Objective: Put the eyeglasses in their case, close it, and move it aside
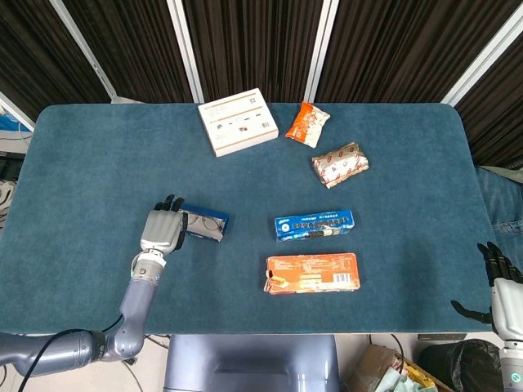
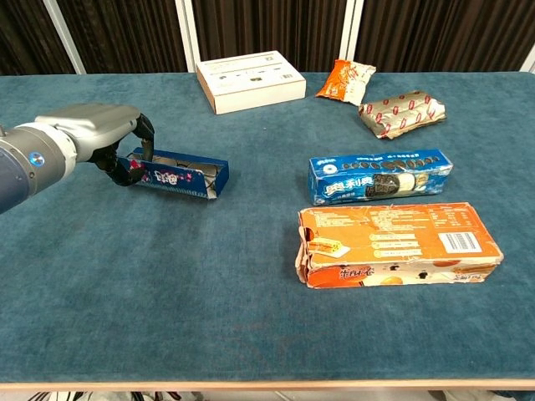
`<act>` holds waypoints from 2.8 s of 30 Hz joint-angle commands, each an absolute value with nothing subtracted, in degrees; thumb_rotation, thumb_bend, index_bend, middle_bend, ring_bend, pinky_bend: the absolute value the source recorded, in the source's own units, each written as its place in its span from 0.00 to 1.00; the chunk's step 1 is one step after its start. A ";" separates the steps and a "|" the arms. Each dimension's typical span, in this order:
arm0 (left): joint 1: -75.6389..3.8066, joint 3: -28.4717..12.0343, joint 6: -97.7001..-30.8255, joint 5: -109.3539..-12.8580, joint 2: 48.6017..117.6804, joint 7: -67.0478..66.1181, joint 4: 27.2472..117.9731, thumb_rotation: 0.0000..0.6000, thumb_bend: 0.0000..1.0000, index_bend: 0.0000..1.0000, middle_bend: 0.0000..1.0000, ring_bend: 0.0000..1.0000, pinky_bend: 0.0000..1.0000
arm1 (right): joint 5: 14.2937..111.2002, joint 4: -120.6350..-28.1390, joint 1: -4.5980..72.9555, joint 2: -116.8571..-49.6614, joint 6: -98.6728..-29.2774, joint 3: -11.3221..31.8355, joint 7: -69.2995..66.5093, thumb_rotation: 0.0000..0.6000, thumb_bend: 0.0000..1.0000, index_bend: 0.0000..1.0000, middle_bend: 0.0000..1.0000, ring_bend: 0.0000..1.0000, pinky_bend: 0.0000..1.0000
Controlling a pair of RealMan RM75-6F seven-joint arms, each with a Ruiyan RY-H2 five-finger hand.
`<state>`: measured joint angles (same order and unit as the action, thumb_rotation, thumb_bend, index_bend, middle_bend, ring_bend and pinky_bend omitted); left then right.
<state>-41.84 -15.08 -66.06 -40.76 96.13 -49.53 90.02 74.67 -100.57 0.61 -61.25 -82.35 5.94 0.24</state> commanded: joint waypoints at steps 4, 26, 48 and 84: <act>-43.89 -15.76 -66.24 -37.93 96.87 -51.11 89.66 1.00 0.45 0.56 0.14 0.05 0.19 | 74.66 -100.56 0.57 -61.25 -82.41 5.92 0.21 1.00 0.20 0.06 0.01 0.12 0.16; -49.83 -22.19 -65.00 -20.67 95.75 -52.92 90.13 1.00 0.45 0.56 0.14 0.05 0.19 | 74.62 -100.38 0.59 -61.51 -82.58 5.92 0.76 1.00 0.20 0.07 0.02 0.12 0.16; -54.48 -22.64 -63.66 -15.71 97.05 -52.34 81.66 1.00 0.45 0.56 0.14 0.05 0.19 | 74.41 -100.42 0.61 -61.55 -82.55 6.00 0.87 1.00 0.20 0.07 0.02 0.12 0.16; -56.19 -19.17 -65.99 -20.89 98.52 -50.22 77.27 1.00 0.41 0.11 0.11 0.02 0.15 | 74.25 -100.54 0.65 -61.43 -82.28 6.03 0.37 1.00 0.20 0.07 0.02 0.12 0.16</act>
<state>-56.46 -19.71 -65.38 -19.85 98.88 -50.50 76.70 74.26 -100.54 0.65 -61.43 -82.28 6.03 0.38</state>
